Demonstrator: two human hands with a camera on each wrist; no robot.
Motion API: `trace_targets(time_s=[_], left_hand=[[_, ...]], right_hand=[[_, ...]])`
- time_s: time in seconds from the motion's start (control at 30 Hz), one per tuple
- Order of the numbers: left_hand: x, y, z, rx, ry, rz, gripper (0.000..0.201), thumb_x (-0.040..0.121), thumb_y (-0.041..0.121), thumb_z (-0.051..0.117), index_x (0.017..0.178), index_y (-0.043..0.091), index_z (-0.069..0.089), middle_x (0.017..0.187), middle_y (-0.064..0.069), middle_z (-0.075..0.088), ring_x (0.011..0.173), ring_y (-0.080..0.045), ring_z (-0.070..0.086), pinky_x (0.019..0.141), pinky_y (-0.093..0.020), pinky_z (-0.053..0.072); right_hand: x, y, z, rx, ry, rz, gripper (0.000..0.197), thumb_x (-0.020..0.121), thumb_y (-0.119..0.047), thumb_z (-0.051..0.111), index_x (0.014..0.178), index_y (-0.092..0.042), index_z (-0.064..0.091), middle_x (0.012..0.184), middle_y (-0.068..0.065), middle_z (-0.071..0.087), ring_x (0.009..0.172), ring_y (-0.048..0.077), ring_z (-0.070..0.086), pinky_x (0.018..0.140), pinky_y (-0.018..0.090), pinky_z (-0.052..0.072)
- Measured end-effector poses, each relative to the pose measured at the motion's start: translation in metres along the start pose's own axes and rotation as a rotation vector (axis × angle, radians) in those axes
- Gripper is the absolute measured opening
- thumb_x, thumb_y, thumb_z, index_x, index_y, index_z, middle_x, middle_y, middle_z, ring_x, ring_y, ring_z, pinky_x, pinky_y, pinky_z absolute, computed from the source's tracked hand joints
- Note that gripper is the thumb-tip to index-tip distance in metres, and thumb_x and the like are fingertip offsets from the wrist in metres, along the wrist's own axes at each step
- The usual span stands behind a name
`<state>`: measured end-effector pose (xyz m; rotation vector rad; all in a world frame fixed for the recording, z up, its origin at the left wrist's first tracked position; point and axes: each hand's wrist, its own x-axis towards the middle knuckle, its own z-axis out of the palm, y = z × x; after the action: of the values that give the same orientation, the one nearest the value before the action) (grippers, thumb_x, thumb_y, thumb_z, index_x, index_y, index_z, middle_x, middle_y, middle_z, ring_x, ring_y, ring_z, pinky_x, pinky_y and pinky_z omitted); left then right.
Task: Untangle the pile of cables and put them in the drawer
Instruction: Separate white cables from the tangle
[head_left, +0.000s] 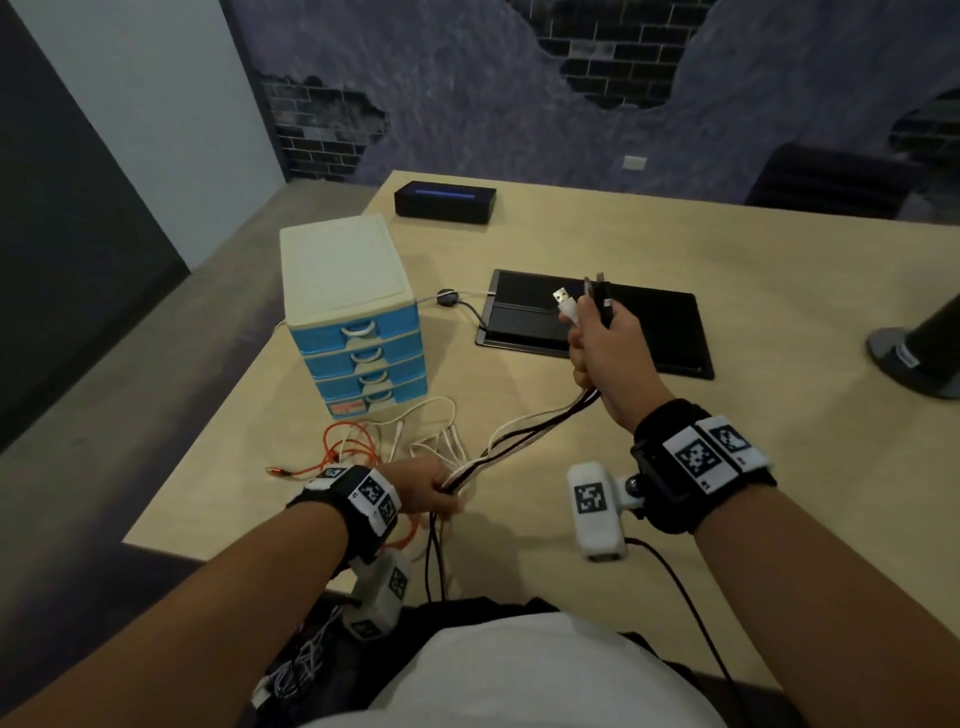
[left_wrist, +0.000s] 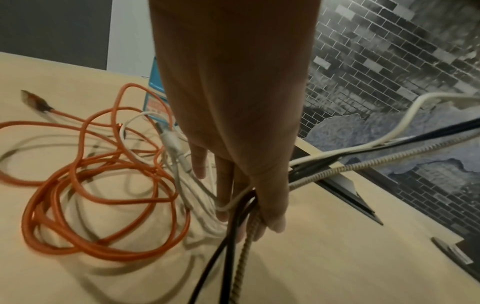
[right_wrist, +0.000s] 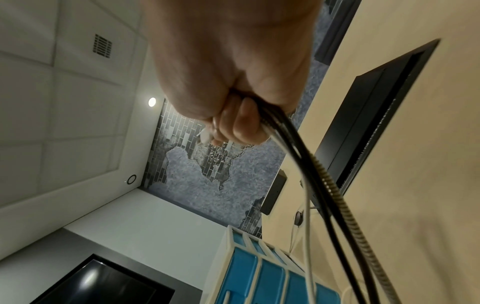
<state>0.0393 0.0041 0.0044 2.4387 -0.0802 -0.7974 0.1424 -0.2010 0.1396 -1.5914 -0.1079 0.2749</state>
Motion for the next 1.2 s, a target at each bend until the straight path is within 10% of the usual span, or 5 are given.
trace_targets(time_s=[0.3, 0.53, 0.83, 0.97, 1.2], left_hand=[[-0.011, -0.006, -0.021, 0.007, 0.03, -0.001, 0.027, 0.083, 0.034, 0.071, 0.06, 0.031, 0.058, 0.066, 0.006, 0.06, 0.067, -0.011, 0.055, 0.07, -0.028, 0.045], [-0.025, -0.006, -0.04, 0.276, 0.165, -0.202, 0.039, 0.097, 0.047, 0.041, 0.099, 0.025, 0.073, 0.113, 0.003, 0.065, 0.116, -0.017, 0.051, 0.108, -0.055, 0.013], [-0.023, 0.064, -0.098, -0.019, 0.326, 0.147, 0.025, 0.099, 0.017, 0.045, 0.083, 0.012, 0.063, 0.064, 0.009, 0.052, 0.05, 0.004, 0.049, 0.05, -0.008, 0.036], [-0.016, 0.09, -0.108, -0.012, 0.313, 0.207, 0.023, 0.092, -0.002, 0.04, 0.083, 0.008, 0.058, 0.067, 0.005, 0.049, 0.051, 0.002, 0.047, 0.048, -0.006, 0.036], [-0.008, 0.07, -0.099, -0.043, 0.368, 0.18, 0.031, 0.1, 0.032, 0.042, 0.082, 0.015, 0.06, 0.063, 0.007, 0.049, 0.052, -0.002, 0.044, 0.05, -0.013, 0.035]], right_hand=[[0.009, -0.004, -0.005, 0.016, 0.086, -0.066, 0.024, 0.105, -0.029, 0.038, 0.105, -0.009, 0.052, 0.065, -0.003, 0.041, 0.045, 0.003, 0.034, 0.038, 0.017, 0.029], [0.012, -0.001, -0.005, -0.419, 0.109, -0.266, 0.02, 0.104, -0.026, 0.041, 0.102, -0.012, 0.056, 0.078, -0.007, 0.052, 0.066, 0.004, 0.047, 0.058, 0.019, 0.035], [-0.004, 0.007, 0.023, -0.639, -0.253, -0.218, 0.035, 0.088, -0.049, 0.064, 0.08, -0.014, 0.061, 0.071, -0.004, 0.056, 0.062, 0.008, 0.049, 0.057, 0.024, 0.037], [-0.002, 0.007, 0.031, -0.733, -0.364, -0.172, 0.031, 0.088, -0.039, 0.067, 0.073, -0.012, 0.07, 0.052, -0.008, 0.052, 0.044, 0.0, 0.047, 0.049, 0.019, 0.034], [0.004, 0.004, 0.022, -0.755, -0.263, -0.134, 0.031, 0.09, -0.032, 0.065, 0.069, -0.01, 0.06, 0.06, -0.001, 0.049, 0.057, 0.014, 0.045, 0.054, 0.028, 0.034]])
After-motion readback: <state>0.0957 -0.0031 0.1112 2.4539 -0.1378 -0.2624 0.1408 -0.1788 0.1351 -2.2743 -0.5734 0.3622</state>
